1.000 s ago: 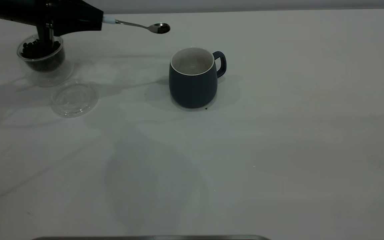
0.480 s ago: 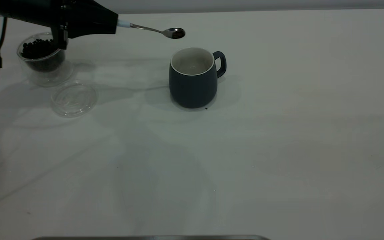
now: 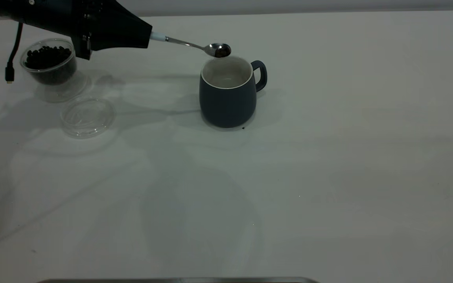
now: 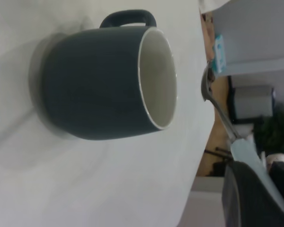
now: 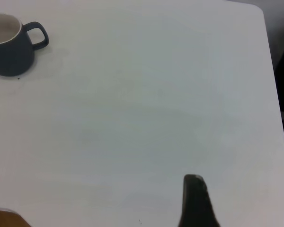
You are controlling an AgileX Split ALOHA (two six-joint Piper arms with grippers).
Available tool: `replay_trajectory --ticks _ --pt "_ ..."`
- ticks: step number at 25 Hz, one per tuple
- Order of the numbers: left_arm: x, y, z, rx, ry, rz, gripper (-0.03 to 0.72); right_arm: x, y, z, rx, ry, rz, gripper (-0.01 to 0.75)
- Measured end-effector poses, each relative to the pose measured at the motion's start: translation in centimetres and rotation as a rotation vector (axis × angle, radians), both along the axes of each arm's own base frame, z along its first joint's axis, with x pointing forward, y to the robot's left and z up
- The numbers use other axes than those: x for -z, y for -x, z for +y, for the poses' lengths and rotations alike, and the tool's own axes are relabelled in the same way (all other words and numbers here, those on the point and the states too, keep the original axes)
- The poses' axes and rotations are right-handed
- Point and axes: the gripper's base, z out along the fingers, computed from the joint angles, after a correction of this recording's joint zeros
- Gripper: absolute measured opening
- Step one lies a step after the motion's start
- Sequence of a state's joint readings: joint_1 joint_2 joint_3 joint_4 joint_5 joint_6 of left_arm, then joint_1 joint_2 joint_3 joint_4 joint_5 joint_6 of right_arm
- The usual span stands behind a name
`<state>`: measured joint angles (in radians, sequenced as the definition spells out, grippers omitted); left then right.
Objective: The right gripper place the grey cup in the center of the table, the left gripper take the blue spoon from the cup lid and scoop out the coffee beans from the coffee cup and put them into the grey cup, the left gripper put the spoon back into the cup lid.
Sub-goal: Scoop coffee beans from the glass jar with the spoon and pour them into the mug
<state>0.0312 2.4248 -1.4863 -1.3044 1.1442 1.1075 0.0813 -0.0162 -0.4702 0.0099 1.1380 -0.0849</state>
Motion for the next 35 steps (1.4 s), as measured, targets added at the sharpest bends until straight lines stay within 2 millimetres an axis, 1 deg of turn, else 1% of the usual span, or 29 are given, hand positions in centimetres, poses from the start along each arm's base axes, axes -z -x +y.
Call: replay_trajectory --ticks 11,19,22,26,30,32,35 --pt "0.6 -0.4 -1.0 0.054 -0.086 -0.201 0.128 0.0 0.0 0.0 0.000 0.000 0.000 0.462" --pt "0.7 -0.3 -1.7 0.174 -0.101 -0.435 0.128 0.0 0.0 0.0 0.000 0.000 0.000 0.462" --pt "0.7 -0.3 -1.7 0.195 -0.104 -0.481 0.128 0.0 0.0 0.0 0.000 0.000 0.000 0.462" --pt "0.7 -0.3 -1.7 0.194 -0.104 -0.479 0.128 0.0 0.0 0.0 0.000 0.000 0.000 0.462" --pt "0.6 -0.3 -1.6 0.140 -0.102 -0.374 0.128 0.0 0.0 0.0 0.000 0.000 0.000 0.462" --pt "0.1 -0.4 -1.3 0.106 -0.101 -0.327 0.128 0.0 0.0 0.0 0.000 0.000 0.000 0.462" --pt "-2.0 -0.7 -0.7 0.060 -0.095 -0.295 0.128 0.0 0.0 0.0 0.000 0.000 0.000 0.462"
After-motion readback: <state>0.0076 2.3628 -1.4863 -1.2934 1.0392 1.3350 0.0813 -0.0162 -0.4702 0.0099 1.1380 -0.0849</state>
